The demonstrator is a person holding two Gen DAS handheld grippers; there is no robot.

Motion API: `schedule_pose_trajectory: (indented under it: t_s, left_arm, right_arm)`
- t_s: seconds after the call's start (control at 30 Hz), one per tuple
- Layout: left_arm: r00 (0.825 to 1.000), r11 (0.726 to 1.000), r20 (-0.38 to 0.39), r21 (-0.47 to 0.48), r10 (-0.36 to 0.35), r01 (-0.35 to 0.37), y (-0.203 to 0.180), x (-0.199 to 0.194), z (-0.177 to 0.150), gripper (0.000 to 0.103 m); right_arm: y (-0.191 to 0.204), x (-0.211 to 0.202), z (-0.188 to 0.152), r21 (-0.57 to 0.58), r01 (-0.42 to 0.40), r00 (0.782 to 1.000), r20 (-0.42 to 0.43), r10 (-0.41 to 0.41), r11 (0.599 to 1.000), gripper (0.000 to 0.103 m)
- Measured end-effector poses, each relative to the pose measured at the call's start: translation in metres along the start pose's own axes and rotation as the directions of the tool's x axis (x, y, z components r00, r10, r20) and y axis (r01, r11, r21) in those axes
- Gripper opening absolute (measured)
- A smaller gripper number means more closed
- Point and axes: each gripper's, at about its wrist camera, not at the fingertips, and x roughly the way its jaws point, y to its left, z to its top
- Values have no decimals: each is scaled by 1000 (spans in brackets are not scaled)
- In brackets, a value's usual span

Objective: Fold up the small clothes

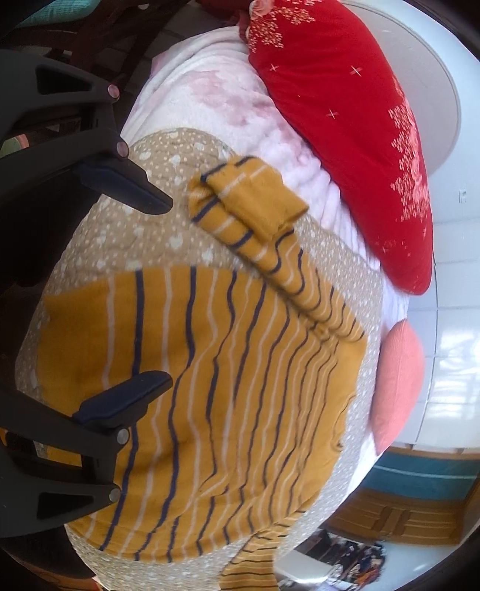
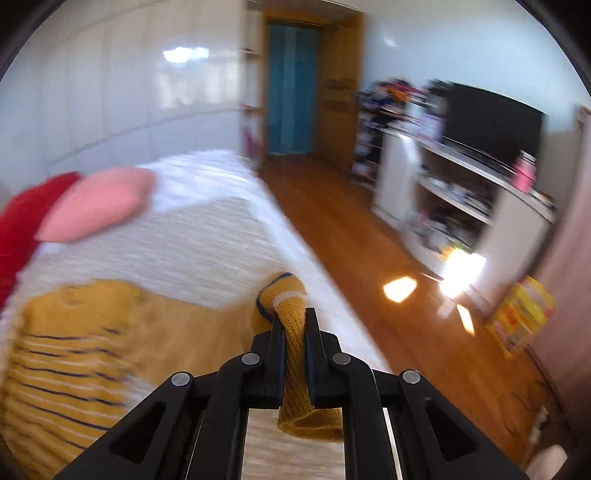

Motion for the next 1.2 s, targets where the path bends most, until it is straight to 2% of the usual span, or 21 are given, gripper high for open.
schedule_pose_trajectory:
  t_s: [0.07,0.13,0.23,0.37,0.5,0.57,0.6,0.67,0.73,0.83,0.87,0.9,0.97,1.07,1.2]
  left_arm:
    - [1000,1000,4,-19,-5,5,9,-1,0,86]
    - [1000,999,13,-45,-10,10,23,-3,-1,86]
    - [1000,997,27,-80,-6,8,41,-8,-2,86]
    - [999,991,47,-131,13,-6,72,-11,-3,86]
    - [997,983,57,-177,56,-45,106,-11,-4,86]
    - [996,976,52,-208,78,-65,124,-9,-6,86]
    - [995,972,48,-223,88,-76,131,-9,-8,86]
    - [994,961,39,-261,107,-93,147,-8,-11,86]
    - [991,945,20,-304,130,-118,162,-6,-16,86]
    - [989,928,-8,-345,148,-141,173,-2,-19,86]
    - [990,925,-9,-355,142,-136,173,-1,-19,86]
    - [991,924,-4,-360,133,-126,172,-2,-19,86]
    - [994,922,13,-375,106,-93,167,-5,-19,86]
    - [998,916,31,-400,48,-32,158,-9,-25,86]
    - [999,897,36,-441,-6,21,160,-12,-33,86]
  right_arm:
    - [50,3,15,-26,-141,990,-21,141,990,9]
    - [109,12,26,-59,-261,965,-53,258,963,9]
    - [196,32,31,-126,-376,925,-110,364,918,9]
    - [315,85,19,-191,-474,872,-235,429,859,9]
    - [402,139,-16,-223,-495,847,-339,410,840,9]
    - [434,167,-34,-239,-480,847,-375,376,844,10]
    - [444,176,-40,-245,-479,846,-384,369,843,11]
    - [462,197,-57,-236,-500,823,-429,372,833,15]
    - [468,204,-60,-230,-502,813,-454,364,834,21]
    - [475,182,-61,-274,-506,834,-398,383,818,25]
    - [476,172,-61,-293,-515,836,-381,396,806,32]
    - [476,156,-62,-333,-515,844,-357,400,790,38]
    - [477,133,-64,-411,-495,864,-321,387,765,41]
    - [473,108,-68,-479,-479,877,-303,373,736,45]
    - [456,88,-66,-472,-459,886,-300,353,753,49]
